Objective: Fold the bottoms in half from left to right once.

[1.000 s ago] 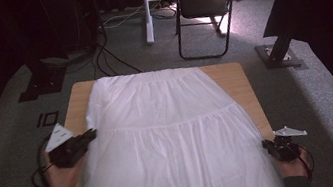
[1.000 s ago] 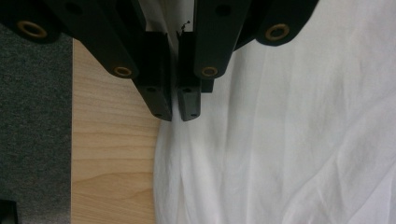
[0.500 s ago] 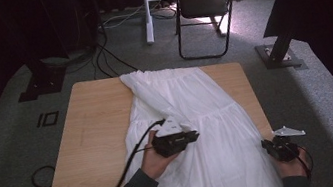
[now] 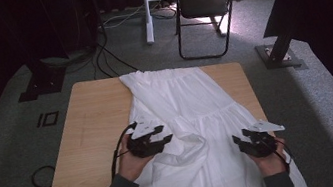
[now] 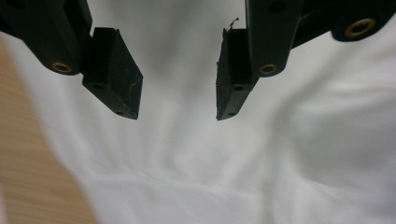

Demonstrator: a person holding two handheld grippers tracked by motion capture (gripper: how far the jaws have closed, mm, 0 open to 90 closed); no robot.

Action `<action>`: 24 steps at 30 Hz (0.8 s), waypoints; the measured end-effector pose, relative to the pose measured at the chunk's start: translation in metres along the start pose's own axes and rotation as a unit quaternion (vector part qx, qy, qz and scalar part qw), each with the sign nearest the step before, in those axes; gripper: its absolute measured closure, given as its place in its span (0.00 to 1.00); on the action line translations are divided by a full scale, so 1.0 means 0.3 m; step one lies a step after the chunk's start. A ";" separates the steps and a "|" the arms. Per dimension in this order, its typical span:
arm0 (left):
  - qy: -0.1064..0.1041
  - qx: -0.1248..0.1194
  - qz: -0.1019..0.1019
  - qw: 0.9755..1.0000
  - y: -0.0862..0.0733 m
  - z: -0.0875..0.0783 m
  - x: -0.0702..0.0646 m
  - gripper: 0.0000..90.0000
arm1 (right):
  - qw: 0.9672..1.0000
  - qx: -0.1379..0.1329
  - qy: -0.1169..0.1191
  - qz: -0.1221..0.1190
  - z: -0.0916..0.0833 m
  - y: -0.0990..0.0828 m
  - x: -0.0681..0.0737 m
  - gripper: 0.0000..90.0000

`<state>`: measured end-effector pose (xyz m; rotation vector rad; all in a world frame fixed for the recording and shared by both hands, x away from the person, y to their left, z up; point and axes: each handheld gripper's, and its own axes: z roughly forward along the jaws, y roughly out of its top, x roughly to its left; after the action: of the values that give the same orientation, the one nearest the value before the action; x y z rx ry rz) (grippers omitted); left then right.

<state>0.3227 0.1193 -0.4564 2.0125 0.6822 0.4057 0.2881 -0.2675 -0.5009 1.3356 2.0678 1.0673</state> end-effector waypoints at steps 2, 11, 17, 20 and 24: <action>0.037 0.011 -0.009 0.999 -0.051 -0.050 0.028 0.56 | 1.000 -0.002 0.031 -0.005 0.025 0.039 0.049 0.54; 0.120 0.050 -0.032 0.991 -0.200 -0.126 0.086 0.51 | 0.995 -0.008 0.089 -0.052 0.100 0.201 0.233 0.44; 0.139 0.084 -0.060 0.985 -0.295 -0.117 0.106 0.46 | 0.992 0.088 0.067 -0.068 0.239 0.142 0.256 0.47; 0.146 0.101 -0.066 0.982 -0.330 -0.101 0.107 0.44 | 0.989 0.111 0.068 -0.066 0.248 0.115 0.235 0.69; 0.148 0.108 -0.081 0.980 -0.355 -0.100 0.114 0.43 | 0.990 0.106 0.058 -0.077 0.206 0.096 0.196 0.97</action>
<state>0.3016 0.2037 -0.5331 2.0994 1.1094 0.5609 0.3234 -0.1854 -0.5126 1.2099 2.3841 0.8980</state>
